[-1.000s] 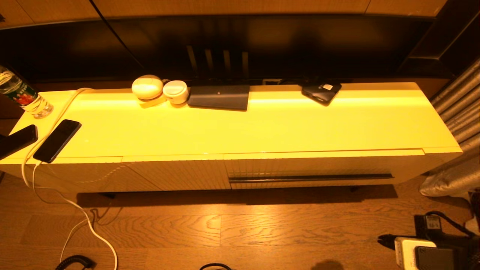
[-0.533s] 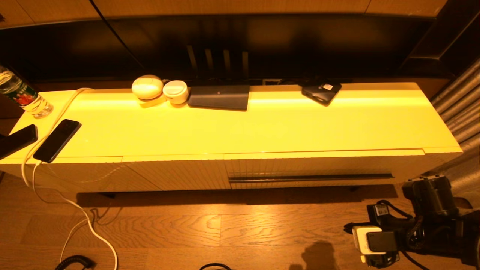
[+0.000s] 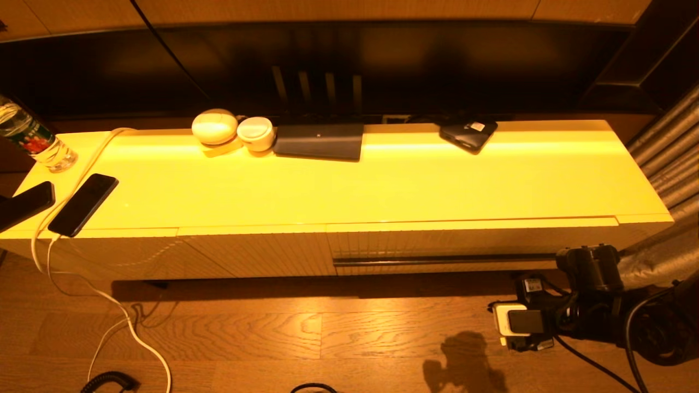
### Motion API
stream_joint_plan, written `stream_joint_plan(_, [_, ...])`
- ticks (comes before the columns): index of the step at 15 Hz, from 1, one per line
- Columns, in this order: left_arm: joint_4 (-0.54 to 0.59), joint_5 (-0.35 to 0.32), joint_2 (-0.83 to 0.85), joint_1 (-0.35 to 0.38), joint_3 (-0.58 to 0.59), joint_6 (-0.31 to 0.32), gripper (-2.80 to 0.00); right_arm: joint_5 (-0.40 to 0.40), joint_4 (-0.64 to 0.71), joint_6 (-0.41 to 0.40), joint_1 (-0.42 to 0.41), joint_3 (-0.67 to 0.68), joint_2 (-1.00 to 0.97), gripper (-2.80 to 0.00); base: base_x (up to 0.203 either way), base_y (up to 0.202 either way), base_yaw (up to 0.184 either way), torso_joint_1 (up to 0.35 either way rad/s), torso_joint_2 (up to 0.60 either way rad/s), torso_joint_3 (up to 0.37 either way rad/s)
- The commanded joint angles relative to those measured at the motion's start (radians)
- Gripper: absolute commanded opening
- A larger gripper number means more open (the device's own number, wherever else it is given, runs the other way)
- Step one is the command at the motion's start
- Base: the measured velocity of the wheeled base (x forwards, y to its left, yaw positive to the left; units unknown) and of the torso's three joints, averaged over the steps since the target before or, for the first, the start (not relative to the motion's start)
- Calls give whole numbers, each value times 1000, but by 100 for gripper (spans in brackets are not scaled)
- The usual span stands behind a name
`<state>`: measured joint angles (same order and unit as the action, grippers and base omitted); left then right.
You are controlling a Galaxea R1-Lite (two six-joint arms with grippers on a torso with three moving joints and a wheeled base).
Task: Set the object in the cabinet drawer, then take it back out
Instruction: Open the drawer
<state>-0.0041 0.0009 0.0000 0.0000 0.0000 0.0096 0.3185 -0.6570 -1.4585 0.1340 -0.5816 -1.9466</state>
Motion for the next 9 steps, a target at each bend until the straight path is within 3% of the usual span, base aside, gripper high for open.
stream_joint_plan(1, [0,1,0,0,2,0,-280,-1,-44,-8,-9,-23,-46,-280,0,0,0,0,0,0])
stream_joint_plan(2, [0,1,0,0,2,0,-280,1,-46,-8,-11,-29,-51,-280,0,0,0,0,0,0])
stream_joint_plan(3, [0,1,0,0,2,0,-280,3,-46,-12,-17,-38,-51,0,0,0,0,0,0,0])
stream_joint_plan(9, [0,1,0,0,3,0,-280,7,-35,-25,-22,-58,-82,0,0,0,0,0,0,0])
